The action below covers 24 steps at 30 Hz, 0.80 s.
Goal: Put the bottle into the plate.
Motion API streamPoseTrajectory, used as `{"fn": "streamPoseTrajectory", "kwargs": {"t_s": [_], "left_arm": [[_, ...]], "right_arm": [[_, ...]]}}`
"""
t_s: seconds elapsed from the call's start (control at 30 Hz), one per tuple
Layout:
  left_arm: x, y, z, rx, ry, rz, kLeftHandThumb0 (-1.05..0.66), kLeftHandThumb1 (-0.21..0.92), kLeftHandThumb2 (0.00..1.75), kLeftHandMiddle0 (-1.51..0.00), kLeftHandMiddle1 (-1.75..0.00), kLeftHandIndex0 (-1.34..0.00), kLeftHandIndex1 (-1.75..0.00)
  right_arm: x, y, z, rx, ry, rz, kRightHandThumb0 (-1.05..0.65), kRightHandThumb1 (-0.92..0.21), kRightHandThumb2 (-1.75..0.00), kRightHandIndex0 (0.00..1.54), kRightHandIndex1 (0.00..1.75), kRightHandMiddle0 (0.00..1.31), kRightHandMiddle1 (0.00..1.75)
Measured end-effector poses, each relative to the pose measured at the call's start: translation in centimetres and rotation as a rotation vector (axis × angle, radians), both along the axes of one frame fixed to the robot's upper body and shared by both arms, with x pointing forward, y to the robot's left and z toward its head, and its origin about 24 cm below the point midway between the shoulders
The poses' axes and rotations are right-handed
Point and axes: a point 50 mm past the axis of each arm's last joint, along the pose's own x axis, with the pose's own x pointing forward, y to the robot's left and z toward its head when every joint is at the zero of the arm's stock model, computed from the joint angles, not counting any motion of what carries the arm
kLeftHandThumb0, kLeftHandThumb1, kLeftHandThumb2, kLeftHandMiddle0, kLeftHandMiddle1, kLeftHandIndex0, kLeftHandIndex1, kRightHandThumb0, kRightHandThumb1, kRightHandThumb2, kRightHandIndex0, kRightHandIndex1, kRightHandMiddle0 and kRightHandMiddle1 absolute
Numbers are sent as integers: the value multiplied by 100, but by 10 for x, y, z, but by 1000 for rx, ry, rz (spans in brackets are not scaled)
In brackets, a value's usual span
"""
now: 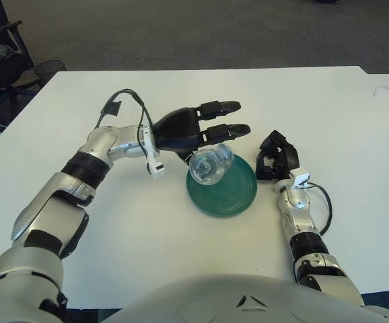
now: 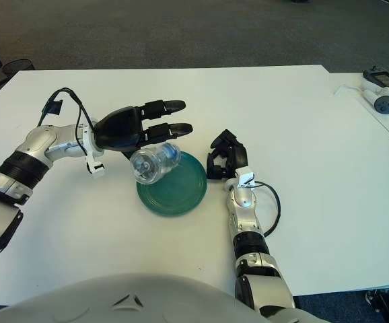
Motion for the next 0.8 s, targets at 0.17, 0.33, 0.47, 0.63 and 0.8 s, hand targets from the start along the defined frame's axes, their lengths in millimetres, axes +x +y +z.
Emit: {"fn": "streamPoseTrajectory", "kwargs": {"t_s": [0.17,0.33,0.47,0.63,0.8], "left_arm": [[0,-1,1,24,-10,-3,-86,81,27,0,0,0,0],[0,-1,1,33,-15,-4,-89,81,28,0,0,0,0],[0,-1,1,39,-21,1,-96,84,30,0,0,0,0],[1,-1,0,50,-28,10,-102,90,27,0,0,0,0],[1,0,-1,56,-33,14,-104,92,29,0,0,0,0]], "right_arm": [[0,0,0,-1,1,0,-1,-16,-150,62,175,61,175],[0,0,0,-1,1,-1,-1,-16,-150,62,175,61,175],[0,0,0,-1,1,-1,-1,-15,-151,62,175,61,175],[0,0,0,-1,0,-1,-1,-14,-152,63,175,62,175],[0,0,0,-1,-1,-1,-1,-13,-153,63,175,62,175]]}}
